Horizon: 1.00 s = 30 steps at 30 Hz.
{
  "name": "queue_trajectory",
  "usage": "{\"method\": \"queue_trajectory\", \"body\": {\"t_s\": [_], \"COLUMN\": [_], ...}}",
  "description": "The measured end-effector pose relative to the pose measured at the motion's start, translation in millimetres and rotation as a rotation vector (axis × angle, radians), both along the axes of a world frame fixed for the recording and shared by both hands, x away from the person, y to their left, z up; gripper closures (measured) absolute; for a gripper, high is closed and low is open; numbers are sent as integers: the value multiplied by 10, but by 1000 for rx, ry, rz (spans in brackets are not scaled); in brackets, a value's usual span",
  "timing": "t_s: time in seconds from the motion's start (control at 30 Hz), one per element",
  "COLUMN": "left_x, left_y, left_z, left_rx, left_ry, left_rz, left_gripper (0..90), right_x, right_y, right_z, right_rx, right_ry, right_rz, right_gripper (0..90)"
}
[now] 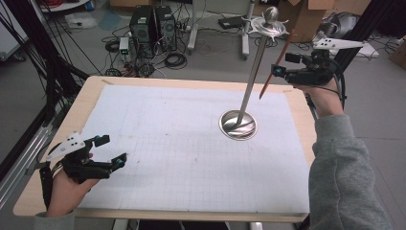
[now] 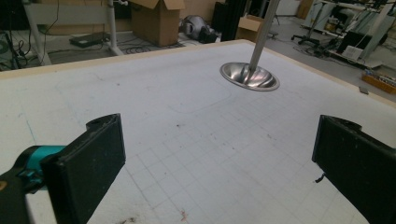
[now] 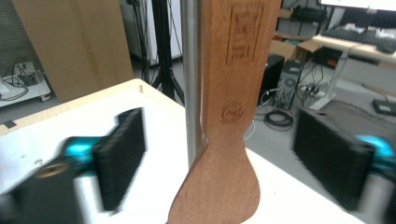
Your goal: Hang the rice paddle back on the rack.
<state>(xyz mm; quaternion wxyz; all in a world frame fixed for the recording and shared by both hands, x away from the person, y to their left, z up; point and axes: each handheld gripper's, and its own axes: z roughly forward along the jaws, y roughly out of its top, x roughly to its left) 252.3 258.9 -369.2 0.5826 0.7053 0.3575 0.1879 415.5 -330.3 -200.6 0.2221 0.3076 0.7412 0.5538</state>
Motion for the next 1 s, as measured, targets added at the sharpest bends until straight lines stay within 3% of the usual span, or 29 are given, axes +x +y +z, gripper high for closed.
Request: {"method": "queue_trajectory", "body": {"t_s": [0.1, 0.47, 0.9, 1.0], "left_x": [-2, -3, 53, 55], "left_y": [-9, -29, -97, -114], "left_z": [4, 22, 12, 27], "left_rx": [-1, -3, 5, 3], "left_ry": [-3, -10, -8, -10], "left_rz": [-2, -5, -22, -27], "left_gripper": [30, 30, 30, 30], "right_x": [-1, -72, -190, -250], "right_y": [13, -66, -172, -178], "right_z": [-18, -130, -297, -325], "right_rx": [0, 43, 43, 39], "right_ry": [5, -5, 8, -10], "right_rz": [-8, -11, -9, -2], "right_gripper": [104, 93, 93, 93]}}
